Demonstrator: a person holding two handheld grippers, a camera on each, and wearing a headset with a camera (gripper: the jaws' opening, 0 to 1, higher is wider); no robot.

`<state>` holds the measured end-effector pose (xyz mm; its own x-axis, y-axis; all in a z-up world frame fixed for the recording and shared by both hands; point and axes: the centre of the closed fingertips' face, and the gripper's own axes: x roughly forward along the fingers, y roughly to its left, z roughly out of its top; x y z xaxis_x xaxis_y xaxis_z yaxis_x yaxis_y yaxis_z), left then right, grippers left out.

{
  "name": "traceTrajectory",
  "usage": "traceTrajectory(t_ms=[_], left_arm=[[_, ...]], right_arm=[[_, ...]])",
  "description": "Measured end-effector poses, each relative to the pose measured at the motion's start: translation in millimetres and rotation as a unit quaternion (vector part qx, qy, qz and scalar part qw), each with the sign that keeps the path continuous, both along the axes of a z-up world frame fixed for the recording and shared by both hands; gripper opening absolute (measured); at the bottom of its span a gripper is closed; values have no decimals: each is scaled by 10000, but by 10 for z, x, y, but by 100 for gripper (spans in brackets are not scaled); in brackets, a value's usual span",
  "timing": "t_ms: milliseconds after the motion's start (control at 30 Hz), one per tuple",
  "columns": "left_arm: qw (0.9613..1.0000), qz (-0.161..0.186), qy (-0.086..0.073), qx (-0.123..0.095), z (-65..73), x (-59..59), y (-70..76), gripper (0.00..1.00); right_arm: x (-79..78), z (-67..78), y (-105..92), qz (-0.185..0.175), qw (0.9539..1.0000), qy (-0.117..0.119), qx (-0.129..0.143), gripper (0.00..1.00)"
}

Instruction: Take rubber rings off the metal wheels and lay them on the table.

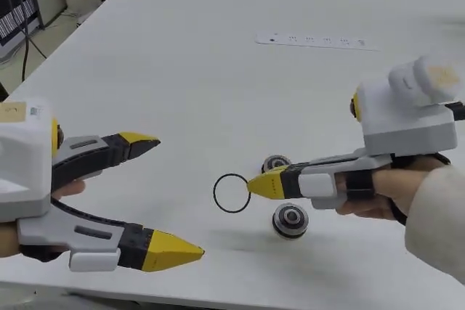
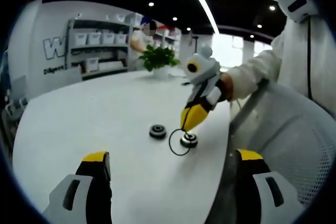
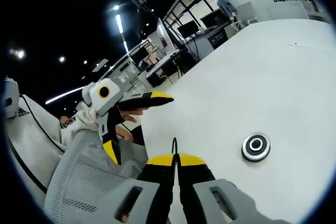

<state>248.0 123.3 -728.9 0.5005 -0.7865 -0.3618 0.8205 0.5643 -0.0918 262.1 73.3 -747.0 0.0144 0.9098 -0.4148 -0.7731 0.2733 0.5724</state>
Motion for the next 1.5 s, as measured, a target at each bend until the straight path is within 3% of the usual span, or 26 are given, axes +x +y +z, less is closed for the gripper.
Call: traceTrajectory(t_ms=[167, 300, 400, 800, 1500], left_arm=[[9999, -33, 53, -102, 5, -11, -35, 100], [9999, -91, 78, -43, -18, -31, -50, 100], [9999, -45, 101, -127, -3, -23, -44, 100], [9997, -37, 128, -185, 5, -31, -42, 100], [9996, -73, 254, -123, -44, -60, -52, 100]], right_arm=[[-60, -185, -17, 8, 9996, -68, -284, 0], [-84, -270, -26, 27, 9991, -78, -413, 0], [-49, -349, -61, 43, 9978, -262, -605, 0], [-43, -450, -80, 63, 9947, -572, -847, 0], [-46, -454, -74, 328, 9907, -882, -985, 3]])
